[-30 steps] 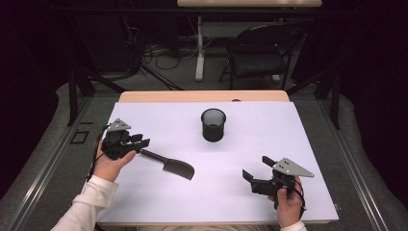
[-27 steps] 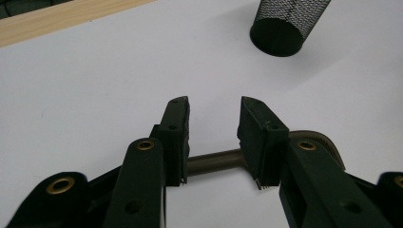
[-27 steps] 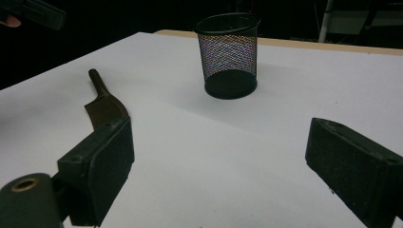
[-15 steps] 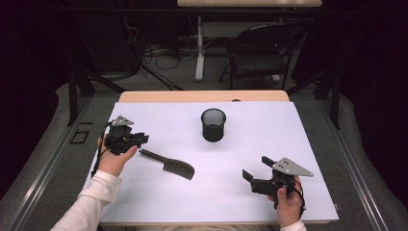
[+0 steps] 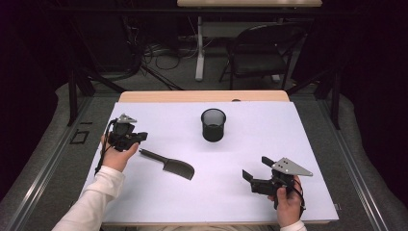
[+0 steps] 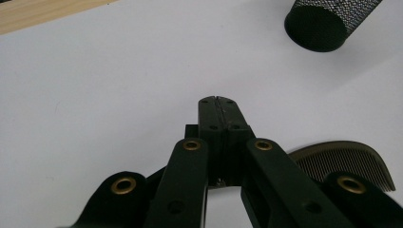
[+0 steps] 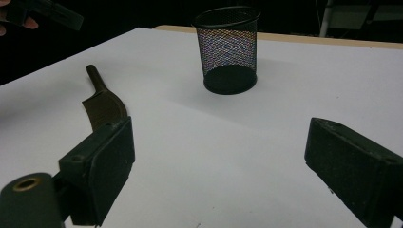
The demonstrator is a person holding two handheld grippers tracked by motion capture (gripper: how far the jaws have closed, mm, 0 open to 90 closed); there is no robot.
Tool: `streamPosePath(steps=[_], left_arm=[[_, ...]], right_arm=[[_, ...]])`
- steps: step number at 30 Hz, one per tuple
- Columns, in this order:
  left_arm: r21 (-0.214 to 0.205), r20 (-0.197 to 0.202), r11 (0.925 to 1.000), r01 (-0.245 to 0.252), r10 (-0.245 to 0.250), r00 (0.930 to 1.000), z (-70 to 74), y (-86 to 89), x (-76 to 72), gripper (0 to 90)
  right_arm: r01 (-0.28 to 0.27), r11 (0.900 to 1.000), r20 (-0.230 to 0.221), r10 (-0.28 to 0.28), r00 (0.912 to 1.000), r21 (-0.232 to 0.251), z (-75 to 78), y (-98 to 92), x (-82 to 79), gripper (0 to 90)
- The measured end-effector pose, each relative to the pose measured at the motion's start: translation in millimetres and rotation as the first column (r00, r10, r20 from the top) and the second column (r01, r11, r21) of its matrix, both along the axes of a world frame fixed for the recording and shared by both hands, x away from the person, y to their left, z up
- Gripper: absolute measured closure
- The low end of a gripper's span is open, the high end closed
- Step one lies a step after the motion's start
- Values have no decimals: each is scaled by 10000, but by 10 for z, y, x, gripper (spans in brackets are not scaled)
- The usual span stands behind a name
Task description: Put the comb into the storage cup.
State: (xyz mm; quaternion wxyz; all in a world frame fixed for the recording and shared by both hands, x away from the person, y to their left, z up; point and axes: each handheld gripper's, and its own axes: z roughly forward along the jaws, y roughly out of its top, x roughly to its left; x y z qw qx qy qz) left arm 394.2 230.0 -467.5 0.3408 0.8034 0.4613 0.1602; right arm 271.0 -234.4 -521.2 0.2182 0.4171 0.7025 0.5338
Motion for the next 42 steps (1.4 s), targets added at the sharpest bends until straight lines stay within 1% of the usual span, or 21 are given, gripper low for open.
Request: streamPosePath(steps=[3,5,7,8,9,10,11,12,14,16,17,19,20,22,29,30,31,42], left_arm=[[5,-69,10000,-26,26,10000,-18,-6,22,900],[65,-193,10000,-28,29,9998,-27,-13,32,900],[118,-141,9999,-16,18,9999,-37,-17,41,900],[150,-247,9999,-29,33,9997,-46,-22,52,900],[150,-247,9999,-29,33,9997,-46,-22,52,900],[186,-179,9998,-42,45,9998,-57,-25,64,900],[211,-307,9998,-42,48,9995,-66,-27,80,900],[214,-293,9997,-71,77,9995,-74,-30,87,900],[368,-420,9993,-69,85,9991,-110,-41,129,900],[392,-431,9992,-108,125,9990,-126,-46,143,900],[444,-522,9989,-124,147,9985,-151,-51,170,900],[511,-586,9986,-160,190,9981,-175,-59,193,900],[472,-623,9987,-207,237,9978,-190,-68,202,900],[523,-653,9984,-192,226,9976,-201,-73,214,900],[762,-1015,9968,-244,321,9943,-303,-123,293,900],[762,-1015,9968,-244,321,9943,-303,-123,293,900],[845,-1090,9961,-241,333,9935,-324,-131,308,900],[1004,-1354,9945,-296,431,9898,-414,-160,357,900]], right_arm=[[-5,10000,6,5,10000,-10,0,1,-1,93],[-5,10000,3,5,10000,-2,1,2,-3,93],[-6,10000,3,6,10000,4,1,1,-3,93],[1,10000,5,-1,10000,-15,0,1,-3,94],[3,10000,19,-3,10000,-22,0,1,-2,93],[3,10000,19,-3,10000,-22,0,1,-2,93],[-5,10000,12,5,10000,-34,0,0,-2,93],[-1,10000,20,1,10000,-23,0,1,-2,94],[-21,10000,3,21,10000,-31,-1,2,-2,94],[-16,10000,-1,16,10000,-57,-2,0,0,95],[7,10000,-30,-7,10000,-73,-2,-1,-1,96],[6,10000,-20,-6,10000,-69,-4,-1,0,96],[5,10000,-30,-5,10000,-63,-4,-2,0,96],[2,10000,-21,-2,10000,-74,-5,-2,1,97],[-3,10000,-72,2,10000,-88,-8,1,2,99],[-26,9999,-97,25,9999,-107,-7,-1,1,99],[-28,10000,-93,27,10000,-85,-10,0,2,99],[-41,10000,-84,40,10000,-88,-6,-8,0,102]])
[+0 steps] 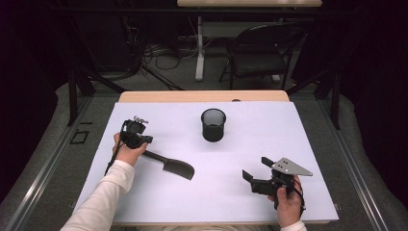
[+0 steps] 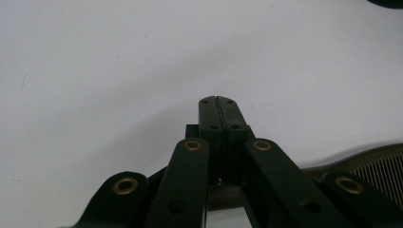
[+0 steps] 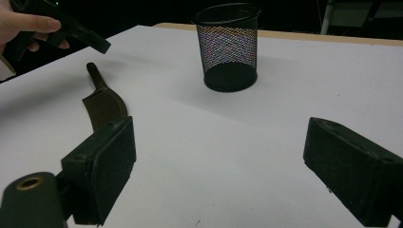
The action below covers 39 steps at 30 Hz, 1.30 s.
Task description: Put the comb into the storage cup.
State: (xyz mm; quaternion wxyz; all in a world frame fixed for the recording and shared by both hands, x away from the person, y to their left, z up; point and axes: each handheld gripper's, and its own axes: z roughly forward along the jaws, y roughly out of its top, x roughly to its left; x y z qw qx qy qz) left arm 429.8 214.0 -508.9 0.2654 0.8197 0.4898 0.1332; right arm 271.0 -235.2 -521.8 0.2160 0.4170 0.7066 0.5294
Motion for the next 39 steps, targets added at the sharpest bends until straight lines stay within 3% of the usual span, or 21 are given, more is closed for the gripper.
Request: streamPosePath(steps=[22,39], left_arm=[[459,-604,9988,149,-122,9981,-186,-77,52,900],[443,-910,9989,120,-79,9958,-277,-18,22,900]], right_arm=[[-50,10000,-54,50,10000,-14,-11,-5,6,118],[-88,10000,-45,88,10000,9,-17,2,9,120]])
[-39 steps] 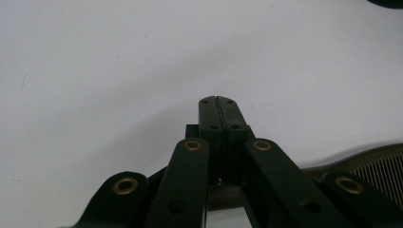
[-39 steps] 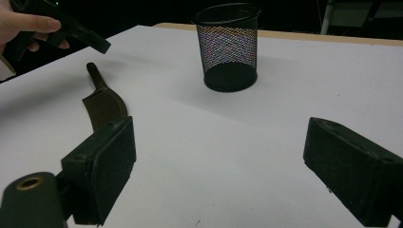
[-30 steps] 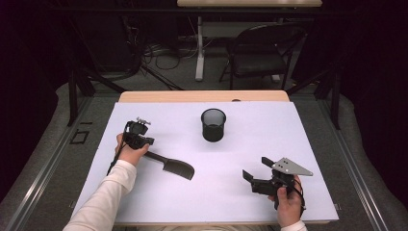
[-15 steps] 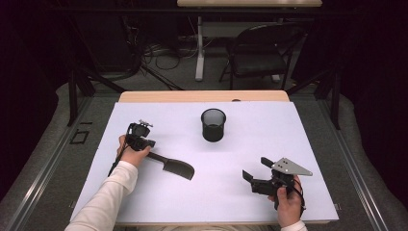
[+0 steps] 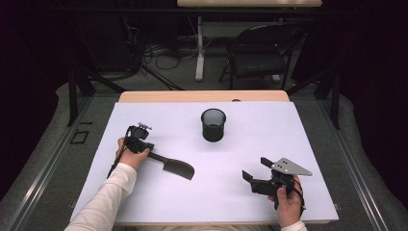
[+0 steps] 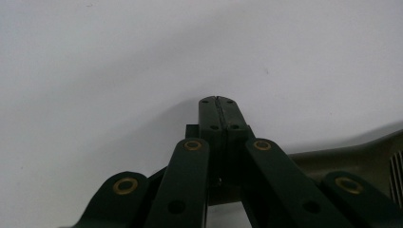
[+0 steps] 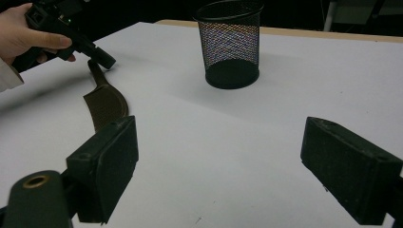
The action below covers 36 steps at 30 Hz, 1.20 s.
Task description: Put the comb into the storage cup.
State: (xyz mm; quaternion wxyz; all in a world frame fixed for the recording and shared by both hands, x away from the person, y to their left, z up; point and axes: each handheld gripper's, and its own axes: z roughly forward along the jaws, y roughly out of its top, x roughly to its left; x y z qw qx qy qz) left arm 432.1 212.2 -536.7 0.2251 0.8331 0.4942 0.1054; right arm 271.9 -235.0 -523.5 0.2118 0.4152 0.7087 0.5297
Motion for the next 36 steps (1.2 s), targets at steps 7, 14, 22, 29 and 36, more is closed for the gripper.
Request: streamPosePath(steps=[7,14,22,29,36], left_arm=[[111,-82,9999,122,-122,9999,-3,3,-19,900],[184,-69,9994,301,-300,9995,-11,0,-49,900],[34,-47,9996,282,-282,9996,-3,50,-93,900],[-11,-87,9991,426,-426,9991,-20,98,-149,900],[-98,-49,9985,547,-547,9985,-7,105,-205,900]], right_arm=[[-26,10000,-37,26,10000,-62,0,2,0,123],[-46,10000,-56,46,10000,-80,-1,1,-1,124],[-75,9999,-83,74,9999,-87,0,5,-2,129],[-92,9999,-72,91,9999,-74,-4,10,2,134],[-124,9999,-108,123,9999,-56,-7,12,4,137]])
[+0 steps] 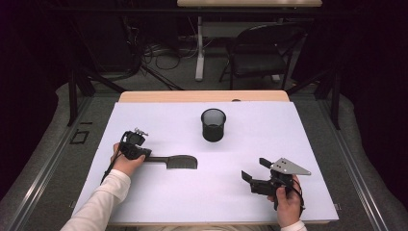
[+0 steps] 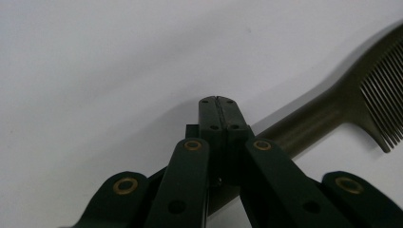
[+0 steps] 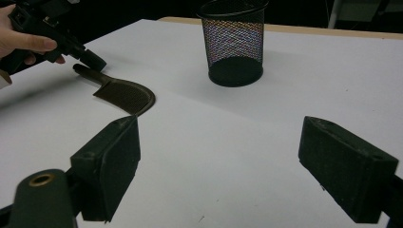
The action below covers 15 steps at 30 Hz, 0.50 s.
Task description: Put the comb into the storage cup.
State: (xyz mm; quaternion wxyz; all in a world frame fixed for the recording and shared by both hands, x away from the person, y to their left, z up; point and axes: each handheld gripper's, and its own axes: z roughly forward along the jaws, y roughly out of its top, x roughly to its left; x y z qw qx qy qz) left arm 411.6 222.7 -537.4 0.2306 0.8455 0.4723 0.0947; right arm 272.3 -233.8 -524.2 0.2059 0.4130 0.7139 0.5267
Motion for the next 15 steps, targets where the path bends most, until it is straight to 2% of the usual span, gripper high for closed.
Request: streamPosePath(steps=[5,15], left_arm=[[-26,5,9998,217,-217,9998,8,1,-67,900],[-250,31,9991,355,-354,9994,13,47,-165,900]], right_arm=[[-14,10000,-17,14,10000,13,-2,4,1,138],[-41,10000,-30,41,10000,-7,-5,8,4,138]])
